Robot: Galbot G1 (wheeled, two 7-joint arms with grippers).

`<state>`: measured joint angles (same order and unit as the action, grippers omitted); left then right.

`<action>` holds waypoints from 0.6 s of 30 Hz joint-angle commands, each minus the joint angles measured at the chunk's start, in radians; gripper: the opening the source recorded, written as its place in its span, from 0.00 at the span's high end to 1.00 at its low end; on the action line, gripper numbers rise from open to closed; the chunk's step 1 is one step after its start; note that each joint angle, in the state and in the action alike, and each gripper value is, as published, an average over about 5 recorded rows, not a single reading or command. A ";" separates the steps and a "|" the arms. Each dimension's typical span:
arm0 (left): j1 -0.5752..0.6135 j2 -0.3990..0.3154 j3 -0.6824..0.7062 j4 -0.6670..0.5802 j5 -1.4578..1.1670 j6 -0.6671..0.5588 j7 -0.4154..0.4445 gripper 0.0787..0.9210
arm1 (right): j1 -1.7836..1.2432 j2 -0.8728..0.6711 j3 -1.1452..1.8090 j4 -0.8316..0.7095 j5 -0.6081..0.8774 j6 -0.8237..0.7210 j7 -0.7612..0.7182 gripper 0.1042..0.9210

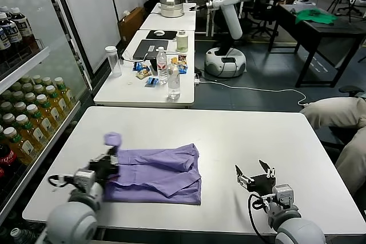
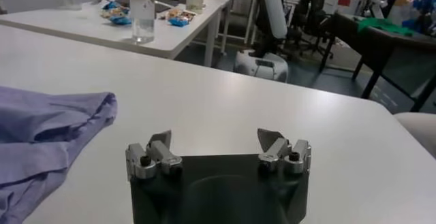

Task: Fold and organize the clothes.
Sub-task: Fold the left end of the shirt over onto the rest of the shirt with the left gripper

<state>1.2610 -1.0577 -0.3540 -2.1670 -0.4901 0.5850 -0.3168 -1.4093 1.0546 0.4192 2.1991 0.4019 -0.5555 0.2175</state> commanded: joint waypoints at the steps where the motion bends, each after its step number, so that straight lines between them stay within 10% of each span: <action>1: -0.169 -0.244 0.259 0.067 -0.206 0.000 -0.046 0.98 | -0.005 0.005 0.015 -0.001 -0.008 0.000 0.001 0.12; 9: -0.248 -0.344 0.326 0.219 -0.192 -0.002 -0.138 0.98 | -0.008 0.015 0.011 0.002 -0.021 -0.004 0.003 0.12; 18: -0.213 -0.288 0.286 0.074 -0.186 -0.002 -0.135 0.71 | 0.002 0.027 -0.007 -0.010 -0.034 -0.006 0.002 0.12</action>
<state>1.0773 -1.3119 -0.0864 -2.0433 -0.6542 0.5840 -0.4193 -1.4109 1.0782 0.4192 2.1981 0.3759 -0.5616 0.2197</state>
